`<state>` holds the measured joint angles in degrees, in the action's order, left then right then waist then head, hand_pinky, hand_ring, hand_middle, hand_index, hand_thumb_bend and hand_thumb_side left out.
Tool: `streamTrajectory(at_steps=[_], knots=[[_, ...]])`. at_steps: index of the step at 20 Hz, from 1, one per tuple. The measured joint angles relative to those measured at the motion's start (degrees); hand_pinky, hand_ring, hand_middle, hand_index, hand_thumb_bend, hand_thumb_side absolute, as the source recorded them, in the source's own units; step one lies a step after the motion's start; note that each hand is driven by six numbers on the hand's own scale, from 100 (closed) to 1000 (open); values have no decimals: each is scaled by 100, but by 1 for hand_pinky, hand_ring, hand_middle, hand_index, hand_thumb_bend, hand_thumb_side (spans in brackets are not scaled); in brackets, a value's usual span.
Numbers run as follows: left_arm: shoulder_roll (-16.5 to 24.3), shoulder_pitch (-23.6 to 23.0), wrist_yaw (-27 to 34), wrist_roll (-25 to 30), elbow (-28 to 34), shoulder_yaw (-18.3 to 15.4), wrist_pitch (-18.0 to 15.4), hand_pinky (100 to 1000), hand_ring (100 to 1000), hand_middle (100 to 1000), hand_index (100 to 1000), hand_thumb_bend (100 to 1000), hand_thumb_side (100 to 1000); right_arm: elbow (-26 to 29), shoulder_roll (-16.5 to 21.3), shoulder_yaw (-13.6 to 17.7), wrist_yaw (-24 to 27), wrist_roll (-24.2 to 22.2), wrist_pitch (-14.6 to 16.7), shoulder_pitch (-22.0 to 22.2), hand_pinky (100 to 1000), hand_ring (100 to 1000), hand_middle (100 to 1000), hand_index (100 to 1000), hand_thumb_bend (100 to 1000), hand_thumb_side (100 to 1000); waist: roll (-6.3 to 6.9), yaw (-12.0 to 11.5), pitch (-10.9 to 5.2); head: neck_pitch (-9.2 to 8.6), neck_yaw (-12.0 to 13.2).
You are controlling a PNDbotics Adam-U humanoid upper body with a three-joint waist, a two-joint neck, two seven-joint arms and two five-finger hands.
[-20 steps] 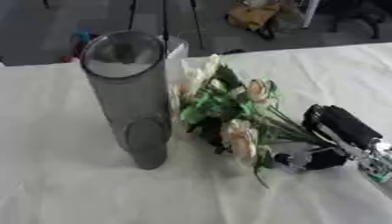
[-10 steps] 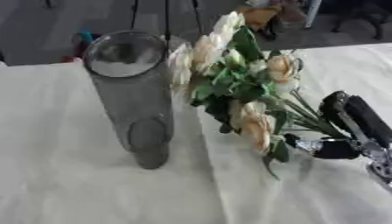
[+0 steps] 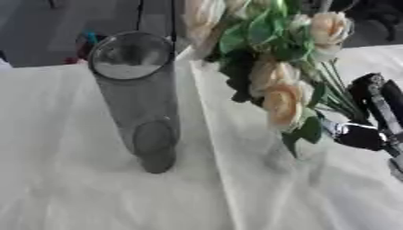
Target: Arrange flowers into the vase.
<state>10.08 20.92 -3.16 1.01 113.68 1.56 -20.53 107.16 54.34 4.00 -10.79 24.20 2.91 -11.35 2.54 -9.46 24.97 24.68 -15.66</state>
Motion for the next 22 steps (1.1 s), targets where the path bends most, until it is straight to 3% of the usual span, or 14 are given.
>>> streamTrajectory(at_steps=[7,14,22], knots=[[41,-27,1,10,0,1,11,561,584,788,908,100,992,270,191,141,1162,426,-141,-273,100,100,100,100,461,582,-2,-11,-92,21,47],[53,-34,3,18,0,1,20,560,584,788,906,100,993,590,366,212,2480,1101,13,-566,100,100,100,100,453,506,-88,-70,-131,50,71],[103,-48,5,38,0,34,41,559,584,788,905,100,995,634,512,234,3344,1361,201,-831,100,100,100,100,456,461,-173,-127,-136,56,93]])
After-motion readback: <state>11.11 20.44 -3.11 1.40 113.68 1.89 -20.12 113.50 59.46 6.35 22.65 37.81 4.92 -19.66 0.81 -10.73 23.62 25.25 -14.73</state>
